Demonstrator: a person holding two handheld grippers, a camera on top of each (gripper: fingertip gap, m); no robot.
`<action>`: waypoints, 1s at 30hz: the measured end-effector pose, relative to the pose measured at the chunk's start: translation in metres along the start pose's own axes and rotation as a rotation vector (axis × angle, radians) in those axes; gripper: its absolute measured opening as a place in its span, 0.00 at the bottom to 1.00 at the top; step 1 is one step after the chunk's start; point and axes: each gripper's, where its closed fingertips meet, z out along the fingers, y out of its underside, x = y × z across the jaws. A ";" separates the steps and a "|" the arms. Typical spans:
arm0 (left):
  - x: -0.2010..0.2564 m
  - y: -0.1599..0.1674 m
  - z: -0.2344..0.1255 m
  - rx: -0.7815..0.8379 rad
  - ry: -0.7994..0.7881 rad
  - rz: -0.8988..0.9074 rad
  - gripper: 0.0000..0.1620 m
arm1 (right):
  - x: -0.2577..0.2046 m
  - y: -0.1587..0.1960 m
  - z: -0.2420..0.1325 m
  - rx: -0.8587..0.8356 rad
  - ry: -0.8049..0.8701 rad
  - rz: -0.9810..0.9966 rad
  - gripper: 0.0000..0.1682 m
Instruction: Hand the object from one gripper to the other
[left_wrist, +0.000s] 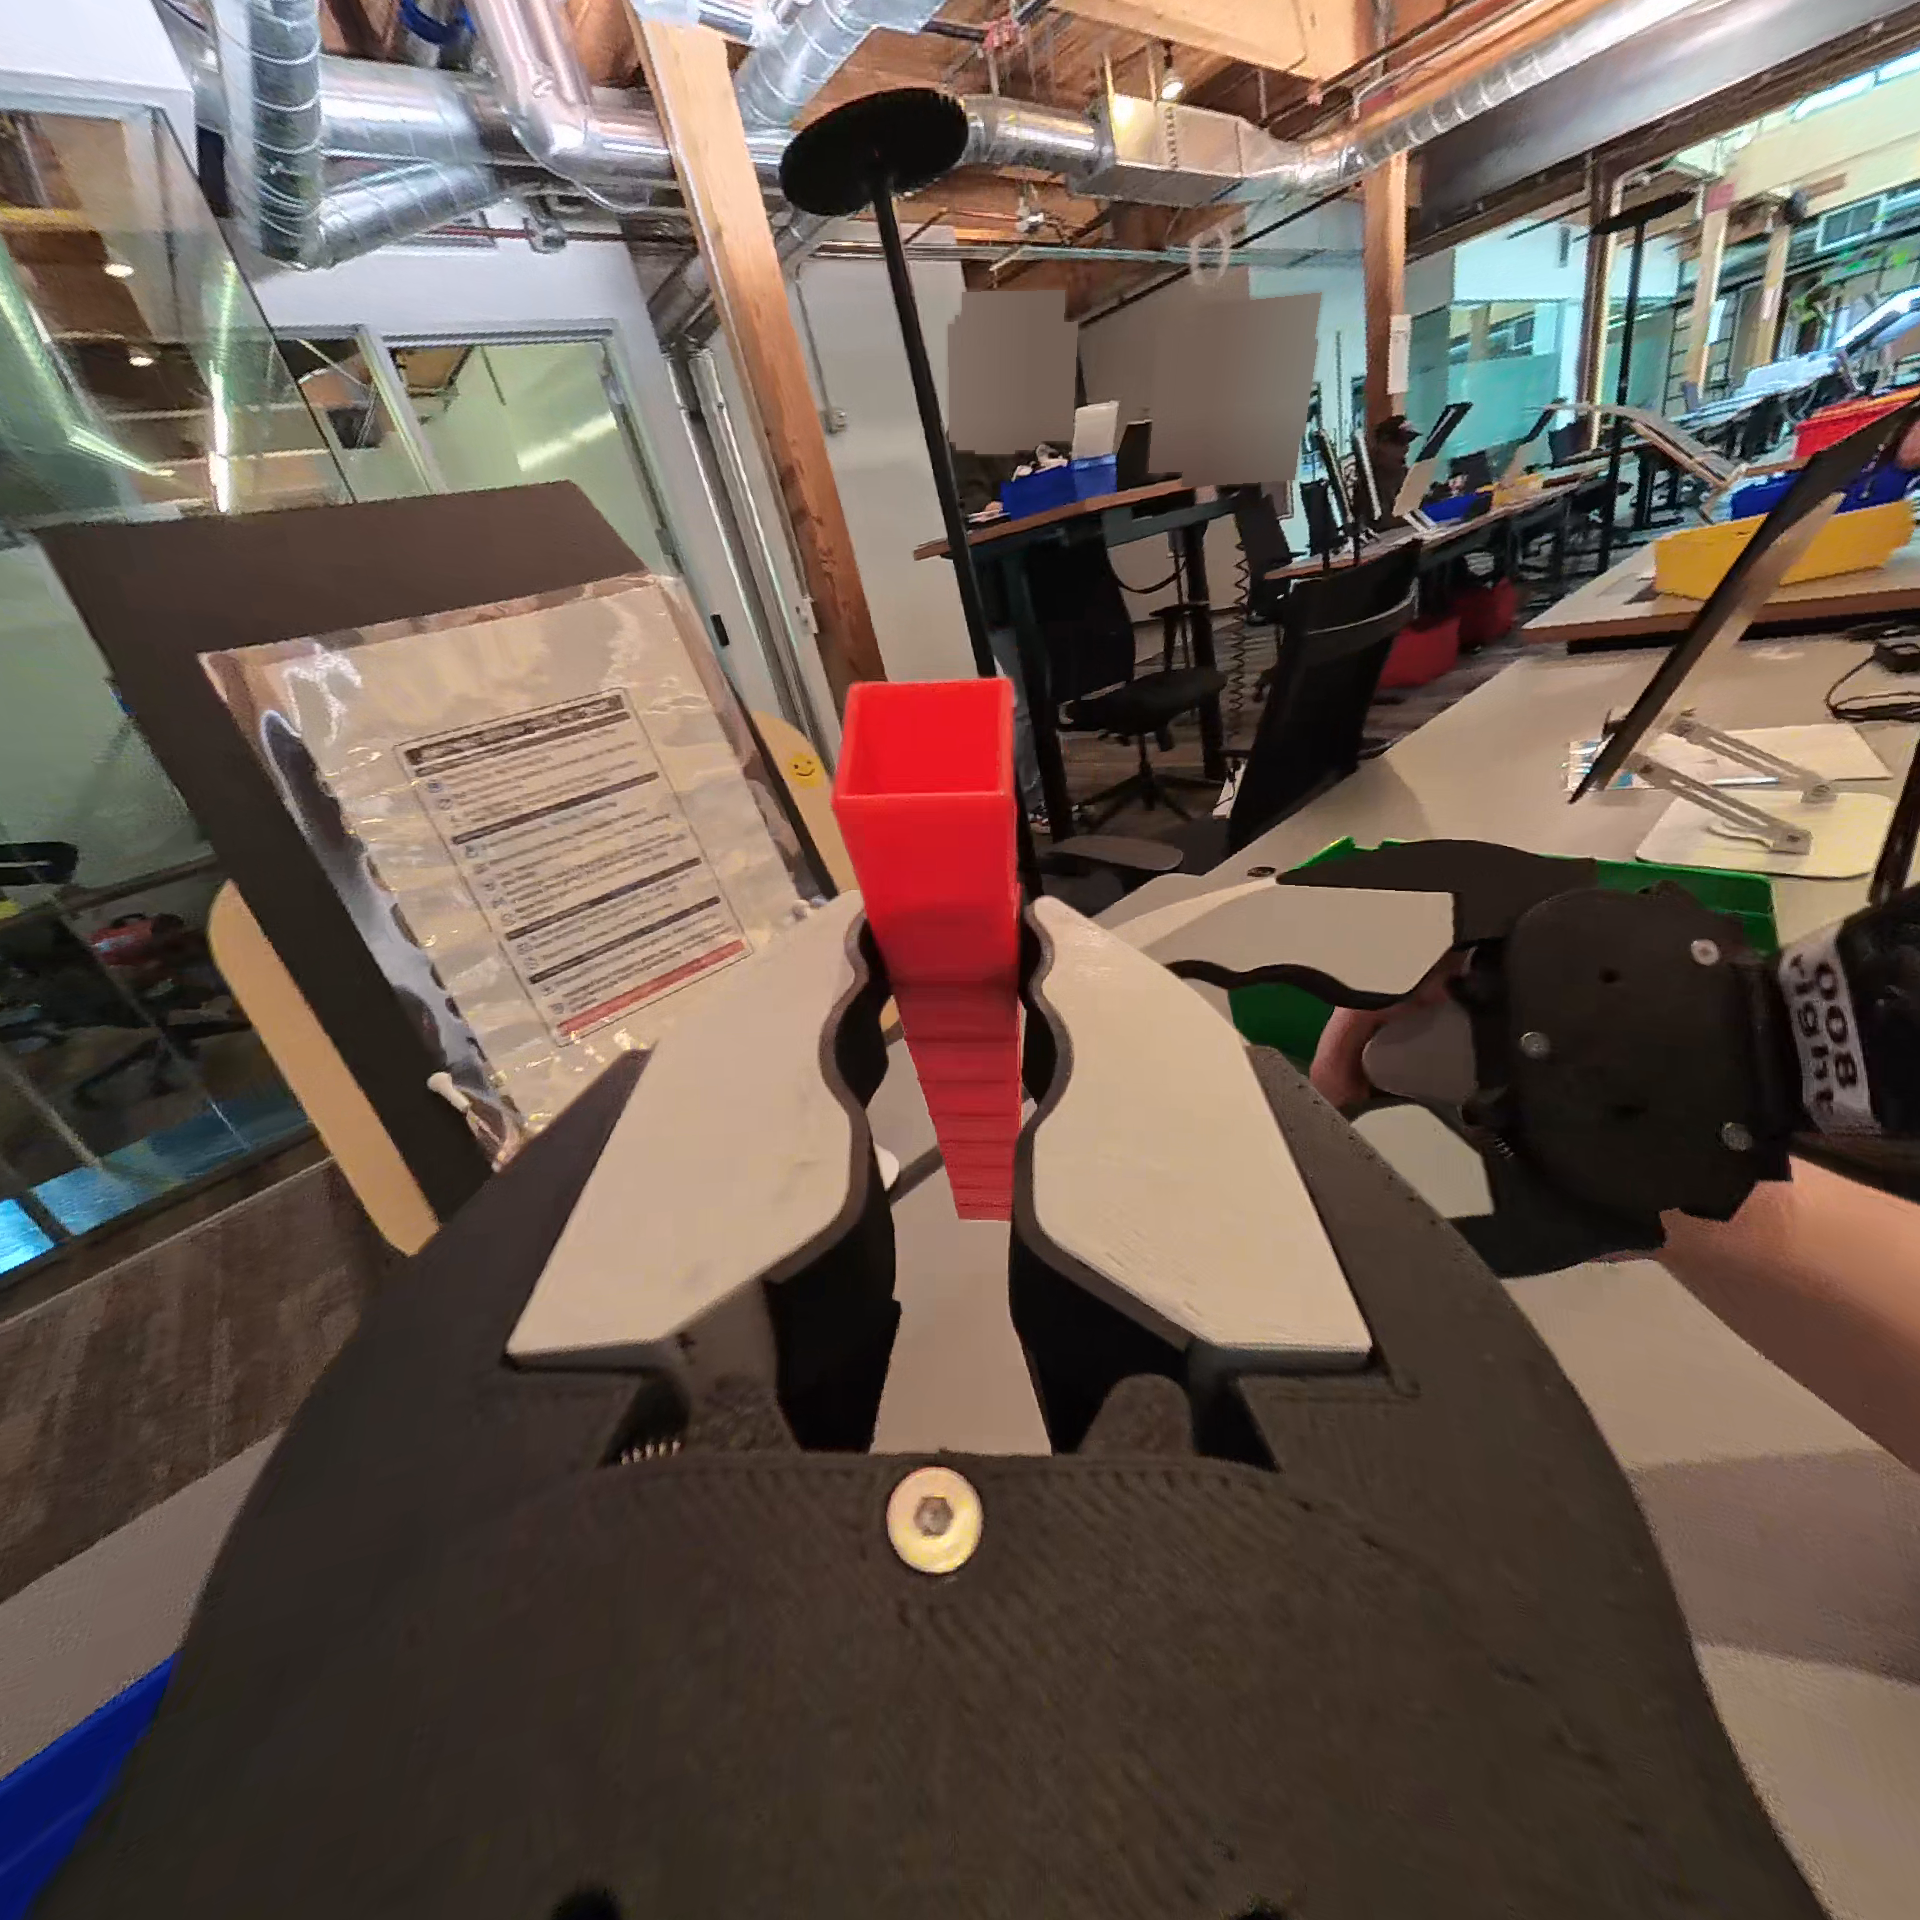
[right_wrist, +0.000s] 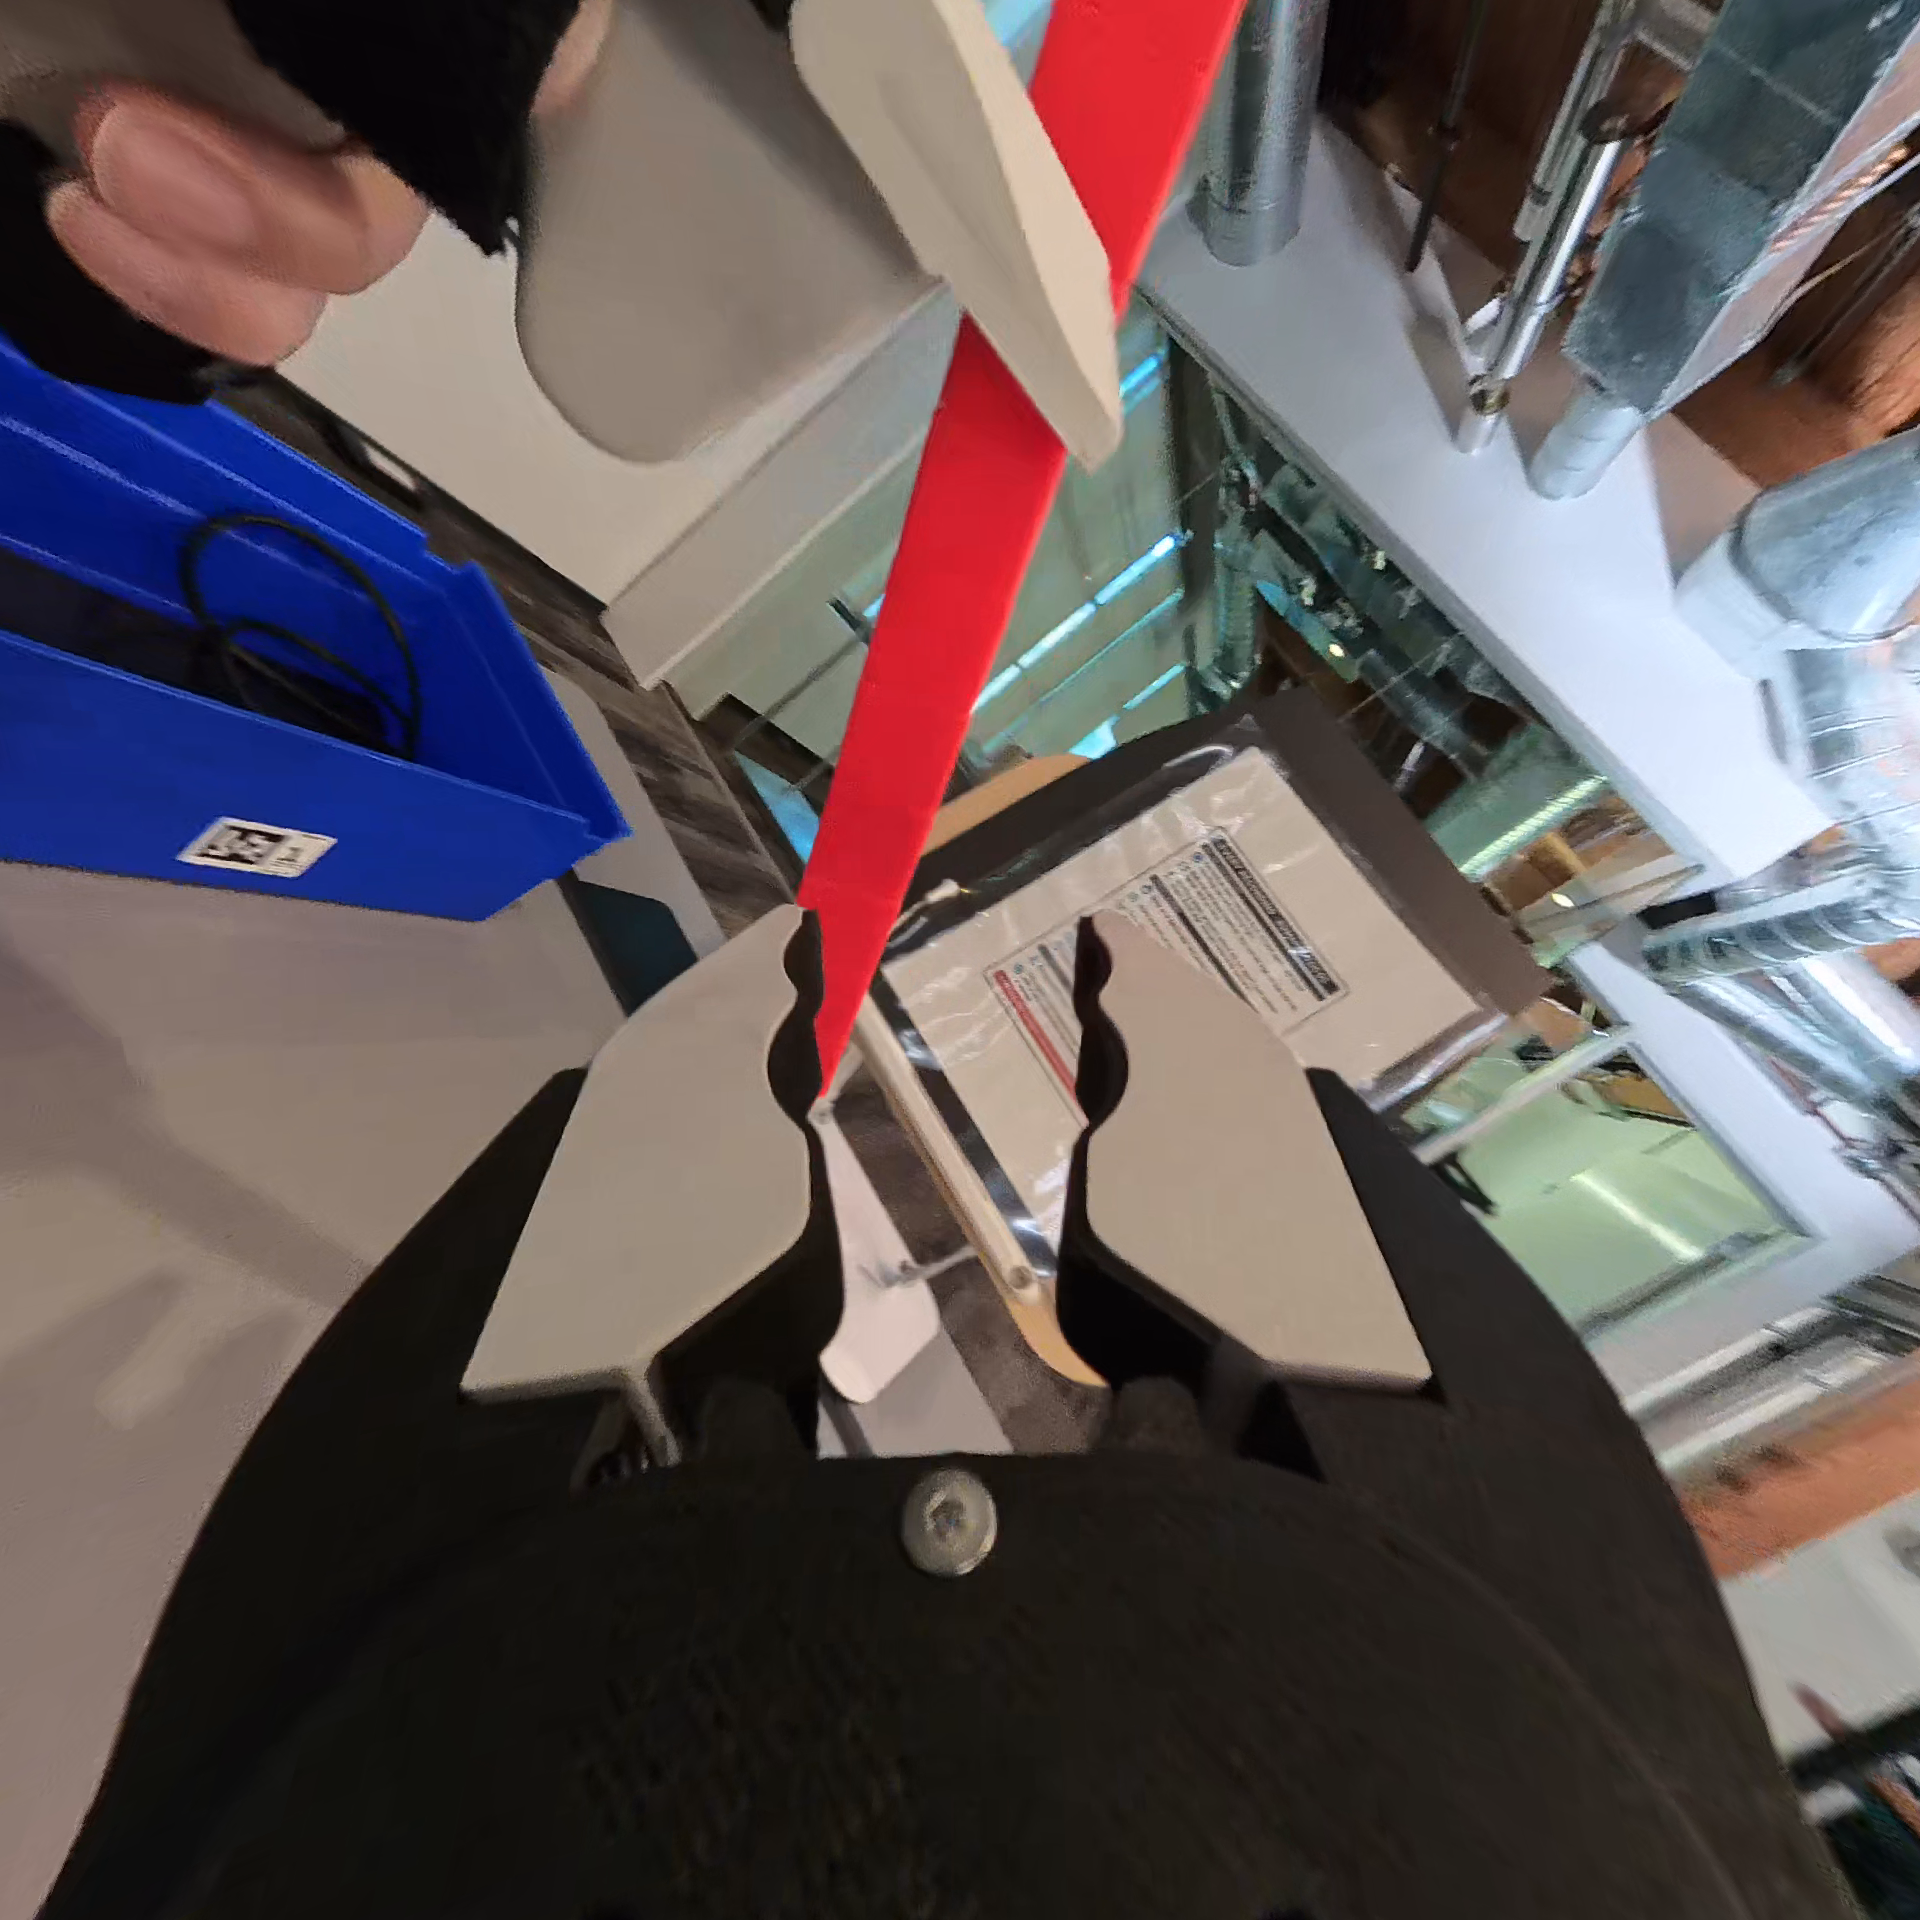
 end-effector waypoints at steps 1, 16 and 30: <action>-0.004 0.000 -0.003 -0.004 0.003 -0.017 0.14 | -0.004 -0.001 0.000 0.021 -0.040 0.024 0.28; -0.048 -0.052 -0.061 0.382 0.338 -0.665 0.14 | 0.005 -0.043 -0.046 0.559 -0.142 0.151 0.36; -0.007 -0.048 -0.038 0.350 0.559 -0.831 0.13 | -0.001 -0.074 -0.053 0.564 0.005 0.042 0.17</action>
